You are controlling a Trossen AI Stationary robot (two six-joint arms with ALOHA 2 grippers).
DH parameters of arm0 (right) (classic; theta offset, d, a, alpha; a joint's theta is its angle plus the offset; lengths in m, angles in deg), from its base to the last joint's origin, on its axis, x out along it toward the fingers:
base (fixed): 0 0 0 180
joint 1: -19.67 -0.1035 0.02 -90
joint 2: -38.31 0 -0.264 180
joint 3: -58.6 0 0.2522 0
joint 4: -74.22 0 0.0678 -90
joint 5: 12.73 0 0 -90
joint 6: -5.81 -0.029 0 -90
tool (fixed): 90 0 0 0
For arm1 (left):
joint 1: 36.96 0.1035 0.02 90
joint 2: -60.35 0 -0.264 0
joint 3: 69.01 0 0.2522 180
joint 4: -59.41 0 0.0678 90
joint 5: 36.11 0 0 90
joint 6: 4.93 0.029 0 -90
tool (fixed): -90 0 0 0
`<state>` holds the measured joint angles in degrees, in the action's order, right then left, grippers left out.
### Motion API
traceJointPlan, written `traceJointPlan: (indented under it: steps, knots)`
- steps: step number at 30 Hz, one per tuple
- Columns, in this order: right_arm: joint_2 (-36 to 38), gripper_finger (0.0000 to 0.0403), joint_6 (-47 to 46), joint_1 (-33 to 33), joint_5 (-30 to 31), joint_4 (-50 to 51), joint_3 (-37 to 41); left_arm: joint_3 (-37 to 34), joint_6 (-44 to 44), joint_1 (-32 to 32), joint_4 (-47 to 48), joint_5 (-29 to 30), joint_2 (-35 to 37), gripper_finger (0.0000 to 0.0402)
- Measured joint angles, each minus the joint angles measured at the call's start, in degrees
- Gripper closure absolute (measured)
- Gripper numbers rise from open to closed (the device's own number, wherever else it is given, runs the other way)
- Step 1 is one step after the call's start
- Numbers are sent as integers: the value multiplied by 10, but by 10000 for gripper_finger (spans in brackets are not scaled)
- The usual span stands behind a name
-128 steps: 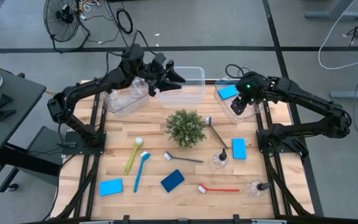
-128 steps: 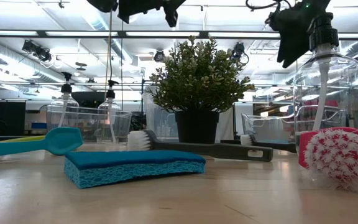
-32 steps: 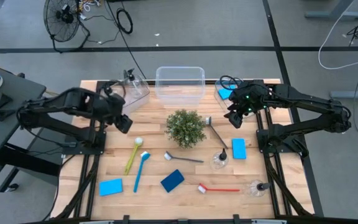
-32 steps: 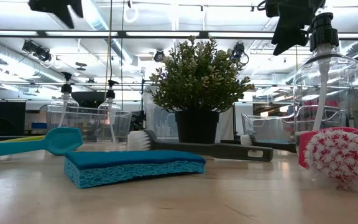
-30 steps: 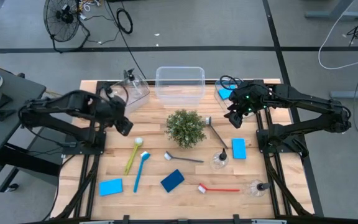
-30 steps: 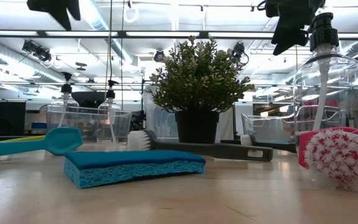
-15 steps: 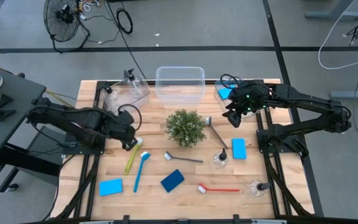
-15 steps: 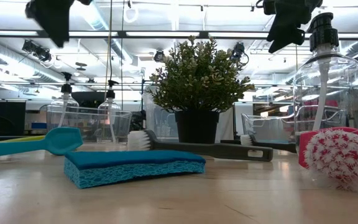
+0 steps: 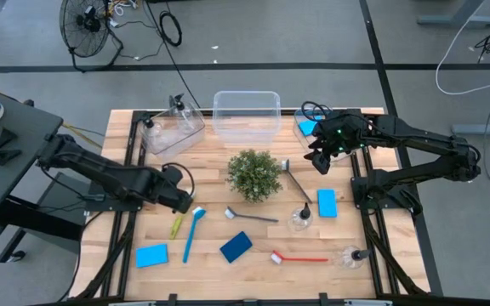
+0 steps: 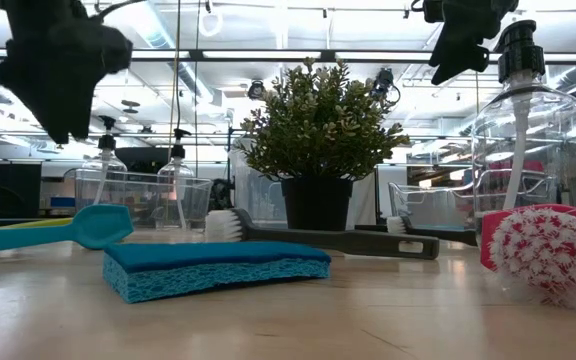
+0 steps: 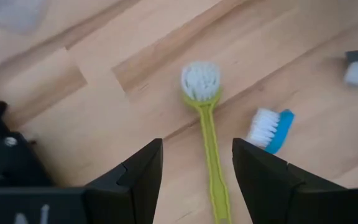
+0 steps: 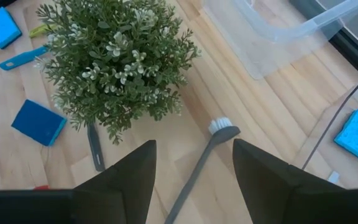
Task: Pick & Place Kitchen Sink Supplies
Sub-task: Put the green dish brush into the white bin
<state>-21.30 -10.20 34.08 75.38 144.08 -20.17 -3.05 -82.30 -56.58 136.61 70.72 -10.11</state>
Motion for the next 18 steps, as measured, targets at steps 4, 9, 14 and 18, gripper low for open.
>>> traceJointPlan:
  steps: [4, 9, 14, 18]
  knots:
    - [0, 190, 0, 0, 0, 0, 0, -23, 0, 0, -52, -1, -1, 204]
    - [0, 190, 0, 0, 0, 0, 0, -52, -22, 0, -88, -14, -8, 205]
    - [0, 190, 0, 0, 3, 0, 0, -79, -46, -2, -106, -36, -9, 205]
    - [0, 190, 0, 0, 28, 0, 0, -97, -48, -2, -128, -52, -9, 205]
